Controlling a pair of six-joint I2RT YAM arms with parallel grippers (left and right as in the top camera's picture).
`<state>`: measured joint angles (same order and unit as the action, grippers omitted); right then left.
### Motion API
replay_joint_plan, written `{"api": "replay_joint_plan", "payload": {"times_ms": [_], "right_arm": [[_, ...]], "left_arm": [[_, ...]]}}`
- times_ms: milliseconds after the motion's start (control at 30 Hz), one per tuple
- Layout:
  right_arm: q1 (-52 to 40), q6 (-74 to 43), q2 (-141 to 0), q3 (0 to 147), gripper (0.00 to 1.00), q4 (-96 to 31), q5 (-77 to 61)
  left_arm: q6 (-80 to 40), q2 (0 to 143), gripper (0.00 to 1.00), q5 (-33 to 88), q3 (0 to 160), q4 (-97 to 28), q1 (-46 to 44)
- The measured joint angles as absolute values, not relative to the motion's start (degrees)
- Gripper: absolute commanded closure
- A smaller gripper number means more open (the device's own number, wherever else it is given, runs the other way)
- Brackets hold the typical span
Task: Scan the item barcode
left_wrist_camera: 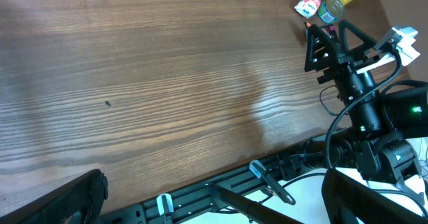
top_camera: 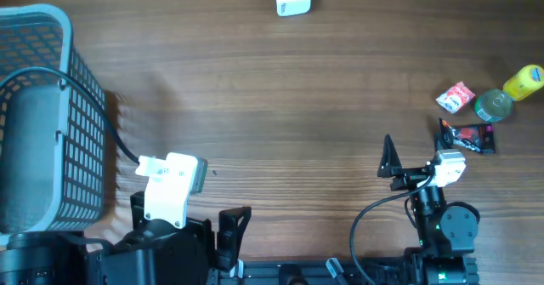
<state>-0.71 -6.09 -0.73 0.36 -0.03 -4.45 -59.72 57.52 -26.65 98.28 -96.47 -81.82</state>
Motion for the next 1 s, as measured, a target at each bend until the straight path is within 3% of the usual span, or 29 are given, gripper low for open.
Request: {"api": "replay_joint_plan", "payload": {"times_ms": [533,833,1000], "right_arm": [[-0.7,-6.5,-0.7,0.4,0.0,0.0,-4.4],[-0.7,-6.5,-0.7,0.4,0.0,0.0,-4.4],[-0.7,-6.5,-0.7,0.4,0.0,0.0,-4.4]], "left_arm": [[-59.7,57.5,0.0,-28.1,98.2,-95.9,-81.8],[-60.2,64.2,0.0,-62.8,92.0,-84.3,-79.9],[-60.4,68.1,0.0,-65.9,90.7,-79.9,-72.5]]}}
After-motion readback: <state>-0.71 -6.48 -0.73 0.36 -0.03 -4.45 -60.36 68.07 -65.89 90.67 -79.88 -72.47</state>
